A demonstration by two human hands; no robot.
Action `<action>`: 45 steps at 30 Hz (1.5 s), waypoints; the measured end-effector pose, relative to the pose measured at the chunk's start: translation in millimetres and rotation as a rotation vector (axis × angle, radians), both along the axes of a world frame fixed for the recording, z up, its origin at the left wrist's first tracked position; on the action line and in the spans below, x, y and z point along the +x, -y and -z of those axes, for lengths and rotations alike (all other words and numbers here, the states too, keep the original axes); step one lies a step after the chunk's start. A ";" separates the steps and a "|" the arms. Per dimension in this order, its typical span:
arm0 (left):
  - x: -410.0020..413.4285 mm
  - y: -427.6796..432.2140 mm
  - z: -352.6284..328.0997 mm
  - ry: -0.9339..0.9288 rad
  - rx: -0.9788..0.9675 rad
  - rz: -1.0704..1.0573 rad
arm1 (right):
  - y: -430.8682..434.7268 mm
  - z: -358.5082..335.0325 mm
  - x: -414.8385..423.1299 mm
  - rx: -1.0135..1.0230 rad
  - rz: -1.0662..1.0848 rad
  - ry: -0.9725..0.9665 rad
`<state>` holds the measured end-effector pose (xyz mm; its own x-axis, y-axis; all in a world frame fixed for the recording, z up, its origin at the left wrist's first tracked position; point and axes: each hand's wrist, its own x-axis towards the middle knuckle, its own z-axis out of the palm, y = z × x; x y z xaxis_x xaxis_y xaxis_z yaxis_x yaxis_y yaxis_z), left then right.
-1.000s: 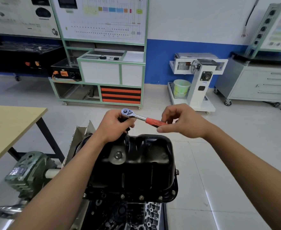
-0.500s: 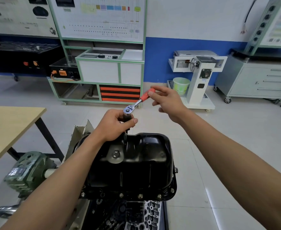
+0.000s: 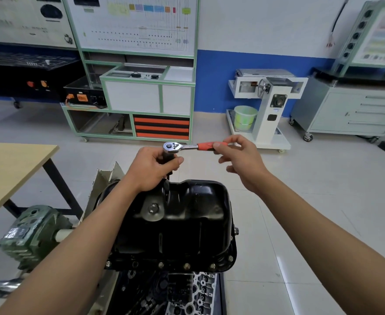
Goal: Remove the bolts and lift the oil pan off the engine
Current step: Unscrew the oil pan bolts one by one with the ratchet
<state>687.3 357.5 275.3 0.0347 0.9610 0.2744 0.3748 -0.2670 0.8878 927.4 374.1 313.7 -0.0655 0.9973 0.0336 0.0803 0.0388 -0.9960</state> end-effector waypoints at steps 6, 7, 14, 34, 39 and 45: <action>0.5 -0.6 0.4 -0.003 0.009 0.010 | 47.4 4.3 15.1 0.131 -0.197 0.287; 0.6 -0.9 0.2 -0.021 0.015 0.012 | 54.8 2.7 11.7 0.137 -0.248 0.349; 1.4 0.6 0.7 0.036 0.000 0.026 | 86.5 -3.8 -52.3 0.262 -0.362 0.702; -3.5 1.7 2.0 -0.022 0.104 0.113 | 33.0 -57.4 3.3 0.137 -0.326 1.041; -2.5 0.1 3.4 -0.046 0.071 0.086 | -0.6 -61.8 -10.3 0.307 -0.135 1.192; -2.5 -1.1 4.1 -0.011 0.097 0.081 | -26.3 -50.7 -41.5 0.508 -0.071 1.135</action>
